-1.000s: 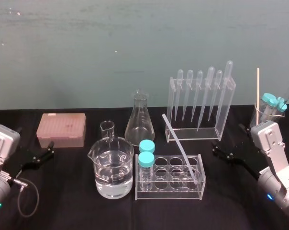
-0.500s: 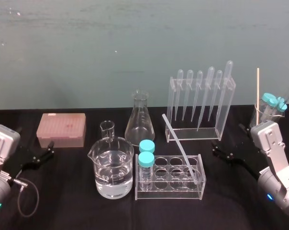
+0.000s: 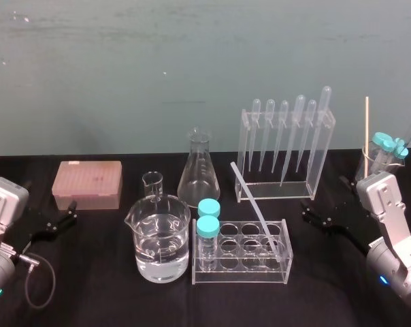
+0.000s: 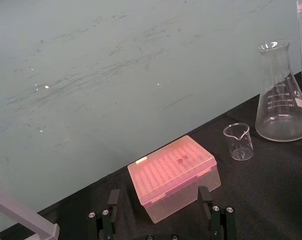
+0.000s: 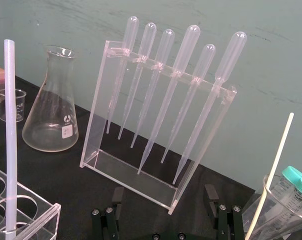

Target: Pick up the stirring rod with one hand, then place it down.

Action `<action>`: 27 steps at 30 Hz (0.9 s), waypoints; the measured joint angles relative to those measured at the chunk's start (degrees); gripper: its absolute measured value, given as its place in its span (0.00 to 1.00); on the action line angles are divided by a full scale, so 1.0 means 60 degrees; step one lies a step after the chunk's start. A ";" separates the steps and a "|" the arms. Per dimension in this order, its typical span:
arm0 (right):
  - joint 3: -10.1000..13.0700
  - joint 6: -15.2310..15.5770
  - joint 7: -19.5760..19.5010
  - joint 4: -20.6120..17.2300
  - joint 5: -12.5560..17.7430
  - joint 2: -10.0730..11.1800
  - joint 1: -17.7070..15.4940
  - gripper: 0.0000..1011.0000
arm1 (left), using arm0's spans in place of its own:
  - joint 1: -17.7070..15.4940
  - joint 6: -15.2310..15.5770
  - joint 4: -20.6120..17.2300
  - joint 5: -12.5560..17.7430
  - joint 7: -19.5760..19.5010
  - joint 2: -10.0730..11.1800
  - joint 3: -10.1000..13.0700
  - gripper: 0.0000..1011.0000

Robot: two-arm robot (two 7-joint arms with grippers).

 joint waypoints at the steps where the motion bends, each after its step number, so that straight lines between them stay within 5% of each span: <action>1: 0.0000 0.0000 0.0000 0.0000 0.0000 0.0000 0.0000 0.99 | 0.0000 0.0000 0.0000 0.0000 0.0000 0.0000 0.0000 0.99; 27: 0.0000 0.0000 0.0000 0.0000 0.0000 0.0000 0.0000 0.99 | 0.0000 0.0000 0.0000 0.0000 0.0000 0.0000 0.0000 0.99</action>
